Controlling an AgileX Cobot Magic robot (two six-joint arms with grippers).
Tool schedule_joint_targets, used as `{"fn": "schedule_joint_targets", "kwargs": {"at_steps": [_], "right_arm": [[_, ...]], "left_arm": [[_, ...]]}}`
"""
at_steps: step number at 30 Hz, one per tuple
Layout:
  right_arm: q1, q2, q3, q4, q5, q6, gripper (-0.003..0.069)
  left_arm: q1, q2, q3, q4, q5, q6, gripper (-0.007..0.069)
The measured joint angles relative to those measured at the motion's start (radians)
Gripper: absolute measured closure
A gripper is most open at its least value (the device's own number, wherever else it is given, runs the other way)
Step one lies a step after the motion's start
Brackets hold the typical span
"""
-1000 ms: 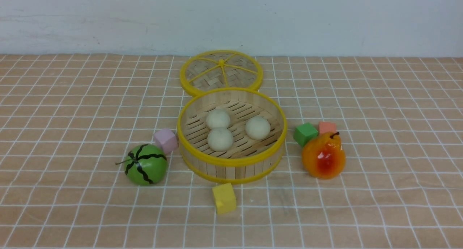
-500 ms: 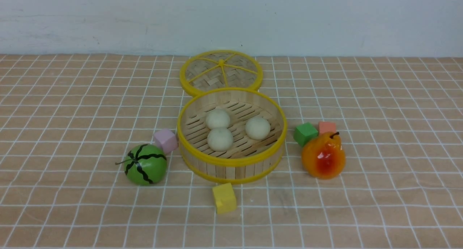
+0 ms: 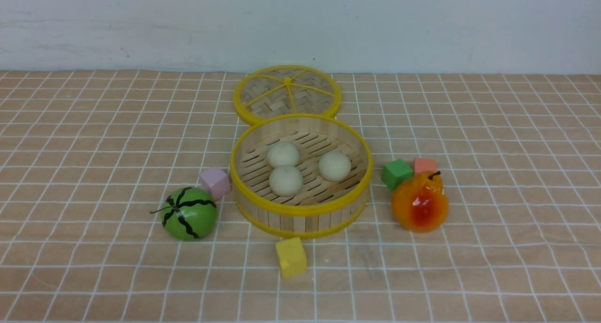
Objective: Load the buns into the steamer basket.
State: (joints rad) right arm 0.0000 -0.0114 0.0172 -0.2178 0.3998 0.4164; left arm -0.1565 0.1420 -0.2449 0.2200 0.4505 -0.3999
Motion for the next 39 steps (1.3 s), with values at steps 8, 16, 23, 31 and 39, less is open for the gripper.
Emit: {"fn": "schedule_joint_targets", "kwargs": {"at_steps": [8,16,23,31,39], "right_arm": [[0.0,0.0,0.0,0.0,0.0,0.0,0.0418],[0.0,0.0,0.0,0.0,0.0,0.0,0.0418],[0.0,0.0,0.0,0.0,0.0,0.0,0.0418],[0.0,0.0,0.0,0.0,0.0,0.0,0.0418],[0.0,0.0,0.0,0.0,0.0,0.0,0.0418]], "left_arm": [[0.023,-0.152,0.204,-0.018,-0.11,0.036,0.0636],[0.023,-0.152,0.273,-0.091,-0.09,0.036,0.063],[0.023,-0.152,0.273,-0.098,-0.088,0.036,0.0624],[0.023,-0.152,0.273,-0.098,-0.086,0.036,0.0617],[0.023,-0.152,0.273,-0.098,-0.086,0.036,0.0606]]}}
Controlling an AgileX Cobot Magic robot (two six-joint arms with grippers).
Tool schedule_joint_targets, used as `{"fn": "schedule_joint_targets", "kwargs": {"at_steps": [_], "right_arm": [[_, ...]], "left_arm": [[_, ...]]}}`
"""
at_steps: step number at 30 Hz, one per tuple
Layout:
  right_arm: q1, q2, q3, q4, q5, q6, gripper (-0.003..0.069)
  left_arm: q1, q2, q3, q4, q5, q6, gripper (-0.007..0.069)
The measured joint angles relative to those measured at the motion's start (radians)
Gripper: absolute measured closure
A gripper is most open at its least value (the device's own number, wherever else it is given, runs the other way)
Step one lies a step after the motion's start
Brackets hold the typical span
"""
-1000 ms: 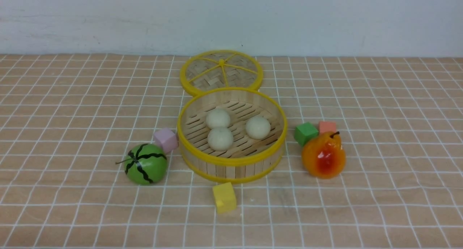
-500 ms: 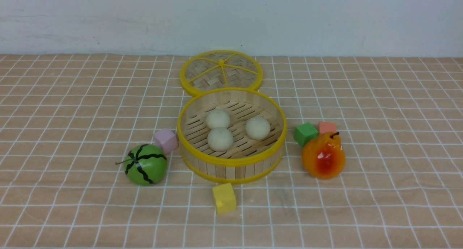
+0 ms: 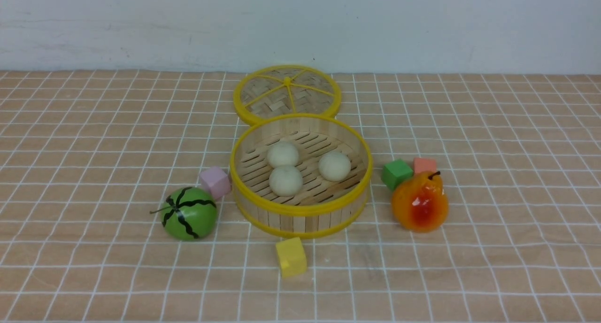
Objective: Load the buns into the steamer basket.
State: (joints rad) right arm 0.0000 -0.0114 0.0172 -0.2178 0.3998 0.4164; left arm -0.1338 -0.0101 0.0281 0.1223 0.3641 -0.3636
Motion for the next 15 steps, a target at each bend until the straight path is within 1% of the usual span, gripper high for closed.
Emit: {"fn": "schedule_joint_targets", "kwargs": {"at_steps": [15], "right_arm": [[0.0,0.0,0.0,0.0,0.0,0.0,0.0418]], "left_arm": [[0.0,0.0,0.0,0.0,0.001,0.0,0.0596]]}}
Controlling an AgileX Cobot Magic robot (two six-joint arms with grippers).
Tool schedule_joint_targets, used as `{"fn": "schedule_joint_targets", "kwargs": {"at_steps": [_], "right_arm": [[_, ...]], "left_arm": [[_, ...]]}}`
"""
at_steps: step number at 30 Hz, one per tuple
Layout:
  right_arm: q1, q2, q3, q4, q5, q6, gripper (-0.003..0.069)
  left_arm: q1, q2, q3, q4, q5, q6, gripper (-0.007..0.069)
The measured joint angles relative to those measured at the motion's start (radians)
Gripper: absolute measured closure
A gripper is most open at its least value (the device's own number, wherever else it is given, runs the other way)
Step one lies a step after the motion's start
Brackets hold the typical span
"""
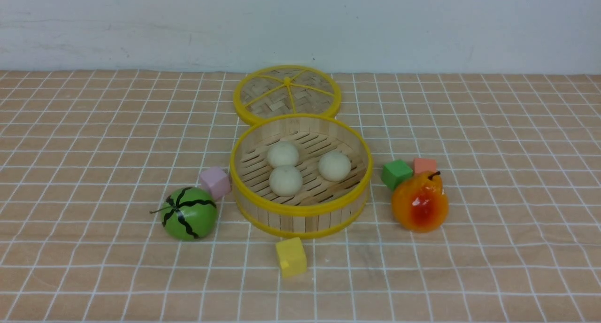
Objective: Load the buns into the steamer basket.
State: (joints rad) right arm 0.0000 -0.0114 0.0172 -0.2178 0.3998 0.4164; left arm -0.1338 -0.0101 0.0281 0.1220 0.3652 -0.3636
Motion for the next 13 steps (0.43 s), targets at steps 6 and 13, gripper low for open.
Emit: {"fn": "schedule_joint_targets", "kwargs": {"at_steps": [6,13], "right_arm": [[0.0,0.0,0.0,0.0,0.0,0.0,0.0418],[0.0,0.0,0.0,0.0,0.0,0.0,0.0418]], "left_arm": [[0.0,0.0,0.0,0.0,0.0,0.0,0.0596],[0.0,0.0,0.0,-0.001,0.002,0.0,0.0589]]}}
